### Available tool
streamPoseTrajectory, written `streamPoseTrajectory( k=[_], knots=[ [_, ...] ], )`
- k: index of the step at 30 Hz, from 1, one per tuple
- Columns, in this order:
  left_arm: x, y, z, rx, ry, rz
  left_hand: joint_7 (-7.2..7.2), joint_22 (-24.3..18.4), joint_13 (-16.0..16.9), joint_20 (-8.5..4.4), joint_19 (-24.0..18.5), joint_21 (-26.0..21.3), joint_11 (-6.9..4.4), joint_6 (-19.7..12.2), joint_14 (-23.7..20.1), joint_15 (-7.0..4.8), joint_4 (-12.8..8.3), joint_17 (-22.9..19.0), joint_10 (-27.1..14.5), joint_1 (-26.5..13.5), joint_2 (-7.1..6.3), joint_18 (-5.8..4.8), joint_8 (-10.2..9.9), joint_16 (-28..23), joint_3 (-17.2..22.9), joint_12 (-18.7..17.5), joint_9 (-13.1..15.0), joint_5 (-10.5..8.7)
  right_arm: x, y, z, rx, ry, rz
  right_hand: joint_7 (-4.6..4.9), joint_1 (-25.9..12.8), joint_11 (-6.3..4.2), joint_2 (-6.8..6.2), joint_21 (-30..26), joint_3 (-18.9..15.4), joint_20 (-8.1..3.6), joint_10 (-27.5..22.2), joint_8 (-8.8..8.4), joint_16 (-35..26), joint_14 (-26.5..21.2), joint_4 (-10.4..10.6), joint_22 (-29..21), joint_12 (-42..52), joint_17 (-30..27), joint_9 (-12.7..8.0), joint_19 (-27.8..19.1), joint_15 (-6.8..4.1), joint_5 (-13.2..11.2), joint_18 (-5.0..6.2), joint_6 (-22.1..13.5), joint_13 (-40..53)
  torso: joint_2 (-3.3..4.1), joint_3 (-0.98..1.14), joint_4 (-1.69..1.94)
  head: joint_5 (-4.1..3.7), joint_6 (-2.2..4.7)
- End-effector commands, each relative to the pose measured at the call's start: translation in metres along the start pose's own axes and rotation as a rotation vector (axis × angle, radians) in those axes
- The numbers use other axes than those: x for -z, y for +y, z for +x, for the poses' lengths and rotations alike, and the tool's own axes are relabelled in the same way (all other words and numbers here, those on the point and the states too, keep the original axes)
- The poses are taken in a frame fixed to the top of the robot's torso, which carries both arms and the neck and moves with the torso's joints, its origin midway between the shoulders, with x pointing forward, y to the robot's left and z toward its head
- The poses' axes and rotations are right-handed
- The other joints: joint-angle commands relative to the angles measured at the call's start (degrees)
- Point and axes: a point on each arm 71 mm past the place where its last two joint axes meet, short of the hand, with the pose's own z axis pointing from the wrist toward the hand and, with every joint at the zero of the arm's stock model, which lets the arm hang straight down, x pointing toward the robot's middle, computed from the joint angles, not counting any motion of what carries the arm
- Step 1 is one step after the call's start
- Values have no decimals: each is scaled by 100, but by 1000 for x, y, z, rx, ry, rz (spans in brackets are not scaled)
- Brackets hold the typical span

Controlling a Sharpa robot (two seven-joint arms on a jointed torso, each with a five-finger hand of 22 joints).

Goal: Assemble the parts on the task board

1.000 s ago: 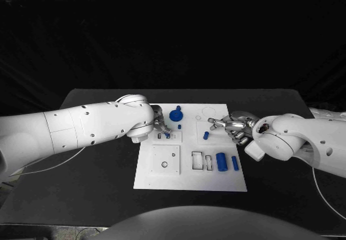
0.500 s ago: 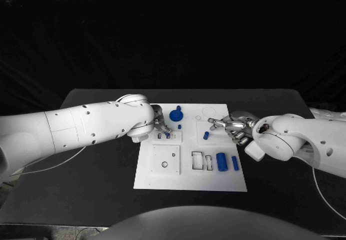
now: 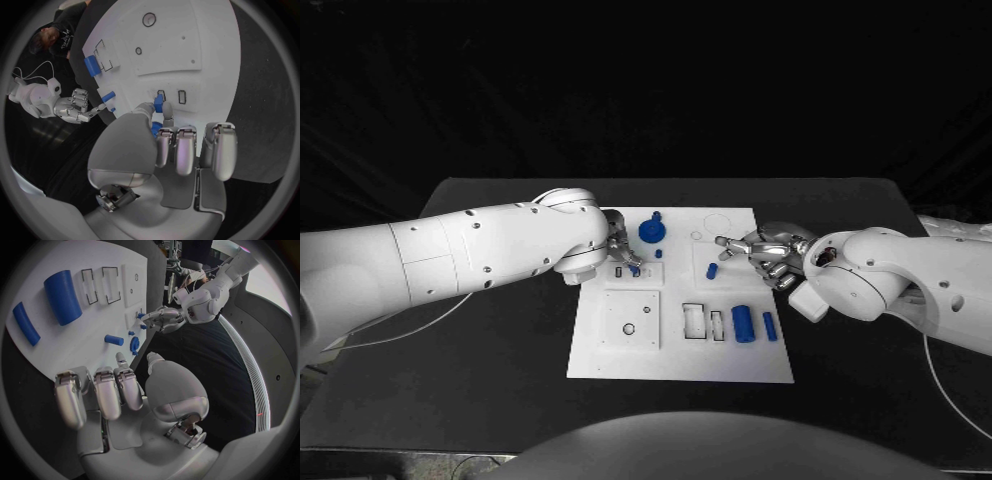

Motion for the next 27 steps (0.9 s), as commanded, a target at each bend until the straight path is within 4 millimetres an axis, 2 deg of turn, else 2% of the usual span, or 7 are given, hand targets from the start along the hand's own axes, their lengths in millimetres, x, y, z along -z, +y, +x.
streamPoseTrajectory(
  k=[1, 12, 14, 17, 19, 23, 27],
  knots=[
    [0, -2, 2, -11, 18, 11, -90, 1510, 1509, -44, 603, 14, -34, 32, 617, -32, 4, 1509, 617, 30, 17, -43, 5, 15, 42, 14, 9, 30, 0, 0, 2, 5, 14, -7, 191, 44, 33, 0, 26, -44, 22, 601, 29, 23, 597, 1, 1507, 16, 1509, 8, 600, 26, 26, -81, -41, 1510, 1, 1, 1, -2, 0],
    [0, -2, 2, -15, 24, 7, -66, 1510, 1509, -46, 603, 14, -13, 9, 617, -33, 17, 1509, 617, -51, -26, -43, -23, 15, 24, 14, -4, 11, 0, 1, 2, 5, 15, -8, 192, 56, 34, 6, 26, -50, 24, 601, 33, 23, 597, 2, 1507, 16, 1509, 8, 600, 27, 33, -81, -45, 1510, -1, -1, -1, 8, 0],
    [0, -2, 2, -17, 26, 6, -45, 1510, 1509, -47, 603, 14, 10, -15, 617, -34, 17, 1509, 617, -147, -56, -43, -60, 15, -6, 14, -29, 4, 0, 1, 2, 5, 15, -8, 192, 59, 34, 7, 26, -52, 24, 601, 33, 23, 597, 2, 1507, 16, 1509, 8, 600, 27, 34, -81, -46, 1510, 0, -1, 0, 6, 0],
    [0, -2, 3, -20, 34, 5, 35, 1510, 1509, -50, 603, 14, 74, -74, 617, -36, 8, 1509, 617, -532, -116, -43, -196, 15, -193, 14, -146, -38, 0, 1, 2, 5, 15, -8, 192, 59, 34, 7, 26, -52, 24, 601, 33, 23, 597, 2, 1507, 16, 1509, 8, 600, 27, 34, -81, -46, 1510, 2, 0, -2, 10, 0],
    [0, -2, 3, -22, 42, 4, 102, 1510, 1509, -50, 603, 14, 140, -176, 617, -26, 23, 1509, 617, -823, -162, -43, -354, 15, -345, 14, -279, -158, 0, 1, 2, 5, 15, -9, 192, 59, 34, 7, 26, -52, 24, 601, 33, 23, 597, 2, 1507, 16, 1509, 8, 600, 27, 34, -81, -46, 1510, 3, -1, -2, 3, 0],
    [0, -1, 4, -24, 53, 1, 162, 1510, 1509, -26, 603, 14, 194, -172, 617, 22, 30, 1509, 617, -1183, -218, -43, -519, 15, -640, 14, -484, -525, 0, 0, 2, 4, 15, -8, 192, 59, 34, 7, 26, -52, 24, 601, 33, 23, 597, 2, 1507, 16, 1509, 8, 600, 27, 34, -81, -46, 1510, 3, 1, 2, 2, 0],
    [0, -1, 4, -23, 55, 0, 169, 1510, 1509, -4, 603, 14, 205, -127, 617, 40, 33, 1509, 617, -1279, -238, -43, -569, 15, -838, 14, -585, -616, 0, 0, 1, 4, 14, -8, 192, 59, 34, 7, 26, -52, 24, 601, 33, 23, 597, 2, 1507, 16, 1509, 8, 600, 27, 34, -81, -46, 1510, 0, 1, 1, 6, 0]
  ],
)
